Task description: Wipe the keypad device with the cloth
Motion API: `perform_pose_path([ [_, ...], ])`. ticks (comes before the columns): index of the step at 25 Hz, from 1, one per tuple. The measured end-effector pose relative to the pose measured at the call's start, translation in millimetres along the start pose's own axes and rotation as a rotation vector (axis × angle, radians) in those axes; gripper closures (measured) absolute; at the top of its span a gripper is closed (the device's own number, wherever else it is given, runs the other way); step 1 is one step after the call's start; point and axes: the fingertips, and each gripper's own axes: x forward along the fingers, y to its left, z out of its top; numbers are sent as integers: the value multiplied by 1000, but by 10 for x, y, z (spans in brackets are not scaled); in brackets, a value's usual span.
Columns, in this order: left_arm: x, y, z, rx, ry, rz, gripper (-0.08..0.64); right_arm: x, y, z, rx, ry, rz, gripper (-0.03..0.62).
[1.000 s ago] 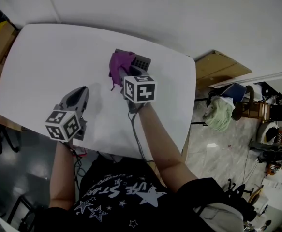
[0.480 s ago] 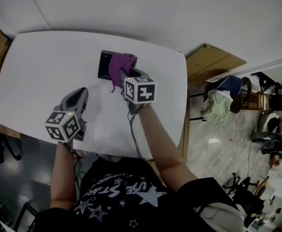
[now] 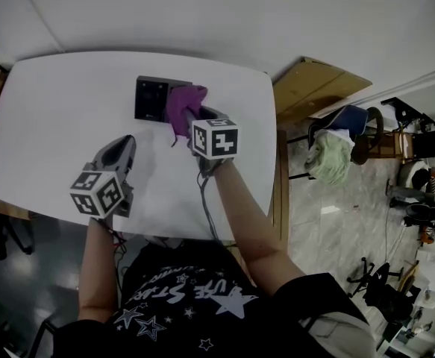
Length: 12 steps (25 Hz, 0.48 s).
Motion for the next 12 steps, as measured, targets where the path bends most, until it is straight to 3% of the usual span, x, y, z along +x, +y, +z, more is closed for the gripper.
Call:
perform_pose_path([
  [12, -174, -175, -134, 8, -2, -68, 541, -368, 100, -195, -8, -22, -56, 494],
])
